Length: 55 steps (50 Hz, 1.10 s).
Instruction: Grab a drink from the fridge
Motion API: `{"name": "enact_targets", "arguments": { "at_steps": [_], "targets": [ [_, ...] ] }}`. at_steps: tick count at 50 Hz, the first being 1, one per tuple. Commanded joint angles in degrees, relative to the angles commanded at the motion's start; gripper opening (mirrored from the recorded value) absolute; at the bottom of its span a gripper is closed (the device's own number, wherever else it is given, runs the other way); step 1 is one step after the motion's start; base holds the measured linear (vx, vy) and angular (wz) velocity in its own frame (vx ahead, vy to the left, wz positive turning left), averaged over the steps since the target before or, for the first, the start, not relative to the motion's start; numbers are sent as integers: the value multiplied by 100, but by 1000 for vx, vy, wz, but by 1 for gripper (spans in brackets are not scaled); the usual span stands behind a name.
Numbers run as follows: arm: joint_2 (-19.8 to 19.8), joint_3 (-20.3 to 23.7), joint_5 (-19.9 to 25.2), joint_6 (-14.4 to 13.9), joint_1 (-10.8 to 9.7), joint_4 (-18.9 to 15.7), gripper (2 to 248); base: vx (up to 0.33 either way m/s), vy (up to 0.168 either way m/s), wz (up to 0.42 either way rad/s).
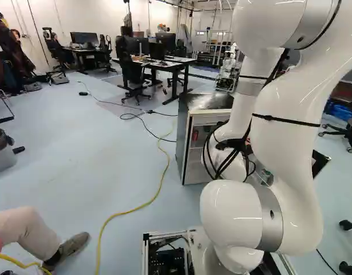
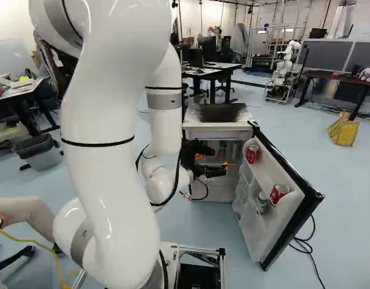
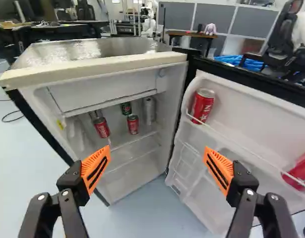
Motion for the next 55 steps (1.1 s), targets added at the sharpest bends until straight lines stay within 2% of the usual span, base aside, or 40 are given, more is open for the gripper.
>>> {"name": "enact_targets", "arguments": {
  "at_steps": [10,25,40,55],
  "targets": [
    [-313,-209,-141,0,-17,-497,247,0,0,0],
    [-802,-575,-377,0,-63,-1060,247,0,0,0],
    [-1276,-972,-613,0,-144,-1483,247,0,0,0],
    [-1490,-1276,-866,0,-239,-1819,247,0,0,0]
  ]
}}
